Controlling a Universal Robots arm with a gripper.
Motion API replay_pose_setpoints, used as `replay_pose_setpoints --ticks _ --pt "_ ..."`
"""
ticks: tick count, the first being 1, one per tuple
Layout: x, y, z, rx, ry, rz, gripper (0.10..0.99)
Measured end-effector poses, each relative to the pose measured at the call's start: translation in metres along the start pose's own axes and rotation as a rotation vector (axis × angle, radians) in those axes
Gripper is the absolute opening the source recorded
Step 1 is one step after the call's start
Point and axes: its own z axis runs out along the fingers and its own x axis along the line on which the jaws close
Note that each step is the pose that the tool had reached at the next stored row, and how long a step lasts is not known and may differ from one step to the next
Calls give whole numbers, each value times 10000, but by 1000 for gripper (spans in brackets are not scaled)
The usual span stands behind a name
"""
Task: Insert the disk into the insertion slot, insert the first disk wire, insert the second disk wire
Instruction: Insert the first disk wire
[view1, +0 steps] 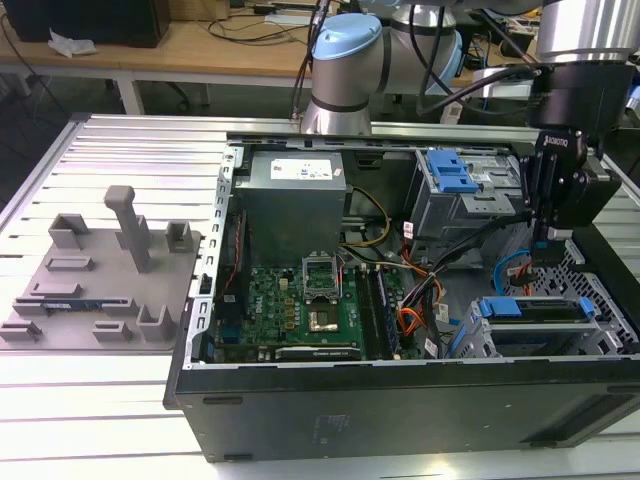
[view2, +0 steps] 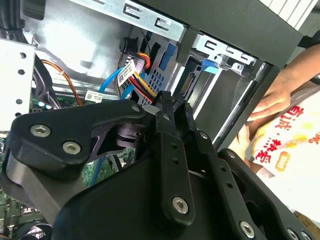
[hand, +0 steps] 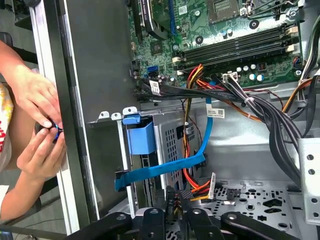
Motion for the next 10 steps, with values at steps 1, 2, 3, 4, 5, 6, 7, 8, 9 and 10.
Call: replay_pose_setpoints --ticks 1,2,3,4,5,6,7,8,9,10 --pt "-8 7 -5 22 -4 -8 239" --pt "-15 11 -9 32 -6 -10 239" --pt "-23 18 -14 53 -8 -5 239" --pt "-32 23 -19 76 -11 1 239" --pt "-38 30 -23 117 -16 14 239" --pt "-42 37 -26 146 -19 23 239" --pt "-45 43 -28 163 -20 29 239" --pt "-49 52 -31 180 -19 32 239" --pt "-52 59 -33 192 -16 33 239" --pt "-57 68 -37 210 -5 28 239"
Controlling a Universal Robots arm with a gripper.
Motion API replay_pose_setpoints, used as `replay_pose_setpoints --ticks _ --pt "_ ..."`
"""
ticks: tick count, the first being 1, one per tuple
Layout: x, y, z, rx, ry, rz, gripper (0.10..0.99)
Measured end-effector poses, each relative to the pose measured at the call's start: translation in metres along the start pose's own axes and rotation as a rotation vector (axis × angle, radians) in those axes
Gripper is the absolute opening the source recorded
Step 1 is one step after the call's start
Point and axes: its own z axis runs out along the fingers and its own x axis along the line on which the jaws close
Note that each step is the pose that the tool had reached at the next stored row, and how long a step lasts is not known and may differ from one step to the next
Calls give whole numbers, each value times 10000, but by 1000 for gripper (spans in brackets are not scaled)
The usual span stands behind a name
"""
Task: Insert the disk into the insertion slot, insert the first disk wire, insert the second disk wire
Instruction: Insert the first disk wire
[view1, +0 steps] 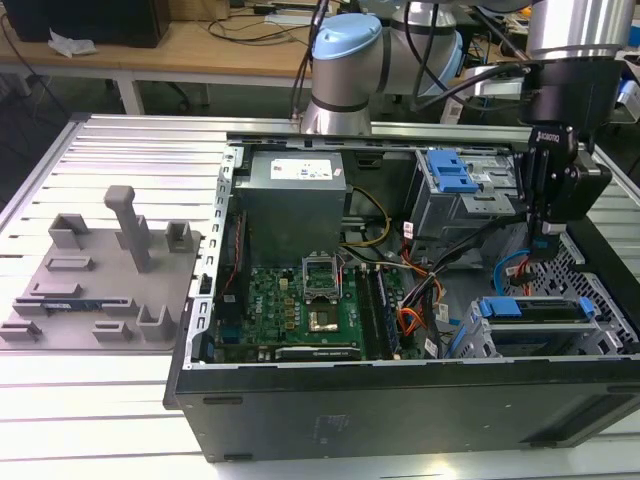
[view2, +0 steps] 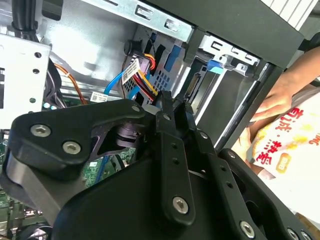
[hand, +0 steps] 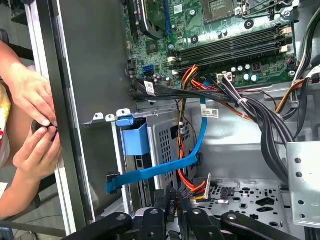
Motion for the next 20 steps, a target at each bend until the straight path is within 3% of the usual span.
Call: replay_pose_setpoints --ticks 4,11,17,20 --pt "-36 9 -20 67 119 -81 239" --pt "-63 14 -25 308 103 -189 239" --pt "-63 16 -25 314 113 -194 239" --pt "-63 15 -25 314 114 -195 165"
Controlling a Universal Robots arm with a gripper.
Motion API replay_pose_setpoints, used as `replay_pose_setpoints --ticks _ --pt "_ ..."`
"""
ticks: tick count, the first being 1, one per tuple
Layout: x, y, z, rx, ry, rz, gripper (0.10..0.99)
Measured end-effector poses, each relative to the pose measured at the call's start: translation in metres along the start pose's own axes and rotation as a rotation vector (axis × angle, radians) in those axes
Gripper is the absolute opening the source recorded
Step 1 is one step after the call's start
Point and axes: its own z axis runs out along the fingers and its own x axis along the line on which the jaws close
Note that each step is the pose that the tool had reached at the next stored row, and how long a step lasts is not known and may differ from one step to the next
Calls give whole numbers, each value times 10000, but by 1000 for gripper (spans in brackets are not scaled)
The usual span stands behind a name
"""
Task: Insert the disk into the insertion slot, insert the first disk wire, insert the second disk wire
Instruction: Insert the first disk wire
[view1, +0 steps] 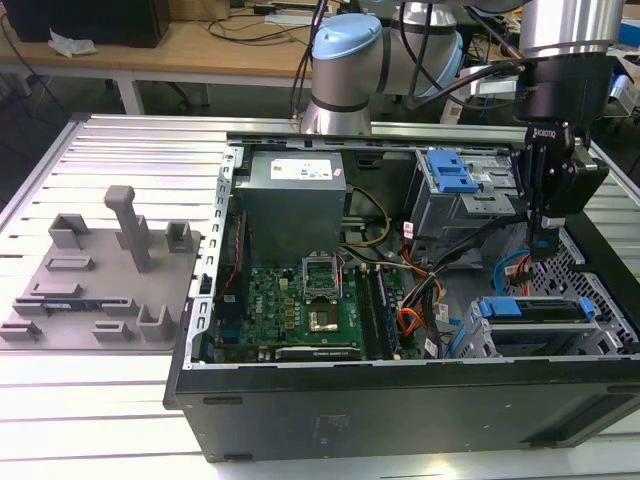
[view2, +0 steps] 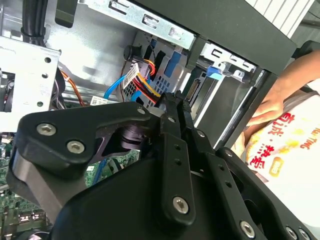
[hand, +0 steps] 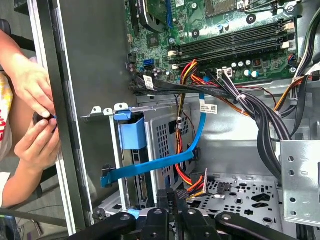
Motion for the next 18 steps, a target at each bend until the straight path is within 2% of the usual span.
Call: replay_pose_setpoints --ticks 5,6,11,12,13,18 --pt "0 0 0 0 0 0 165" --pt "-2 -13 2 -29 0 -15 165" --pt "-17 -153 14 -447 30 -248 165" --pt "-20 -178 17 -588 40 -324 165" --pt "-16 -182 20 -643 40 -324 165" --pt "82 -189 74 -703 6 -239 165"
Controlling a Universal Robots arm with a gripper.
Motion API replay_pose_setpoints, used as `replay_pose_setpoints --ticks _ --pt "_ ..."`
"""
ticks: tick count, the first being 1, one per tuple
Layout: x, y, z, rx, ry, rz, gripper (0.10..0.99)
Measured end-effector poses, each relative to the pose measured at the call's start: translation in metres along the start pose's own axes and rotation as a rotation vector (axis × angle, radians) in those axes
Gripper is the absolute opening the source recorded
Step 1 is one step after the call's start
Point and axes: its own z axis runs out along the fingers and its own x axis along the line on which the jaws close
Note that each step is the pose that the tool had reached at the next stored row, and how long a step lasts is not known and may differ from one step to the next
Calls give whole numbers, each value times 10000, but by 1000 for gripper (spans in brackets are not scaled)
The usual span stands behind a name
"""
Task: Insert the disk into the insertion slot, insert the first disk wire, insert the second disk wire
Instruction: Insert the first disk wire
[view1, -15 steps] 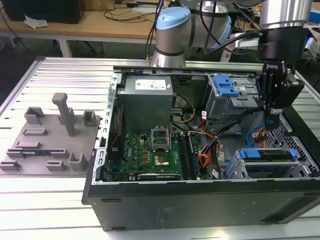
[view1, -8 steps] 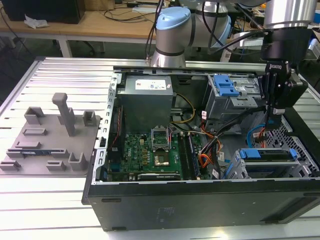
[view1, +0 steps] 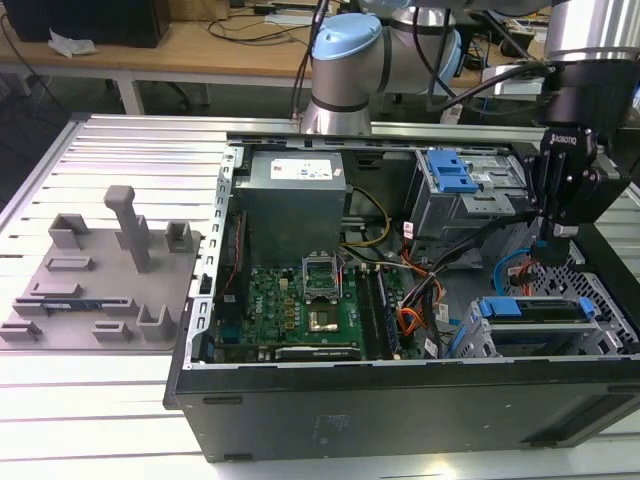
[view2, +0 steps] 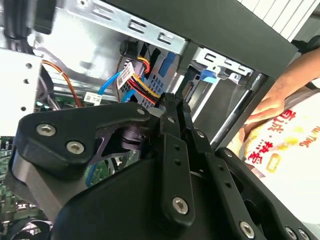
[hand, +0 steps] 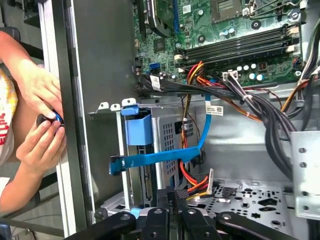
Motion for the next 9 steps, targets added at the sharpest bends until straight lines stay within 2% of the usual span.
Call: replay_pose_setpoints --ticks 2,4,6,7,9 --pt "40 -3 22 -9 -64 8 165" --pt "95 -8 58 -28 -241 16 165" --pt "120 -9 72 -62 -538 33 165" --pt "126 -10 74 -72 -628 39 165" --pt "149 -12 63 -99 -889 49 165"
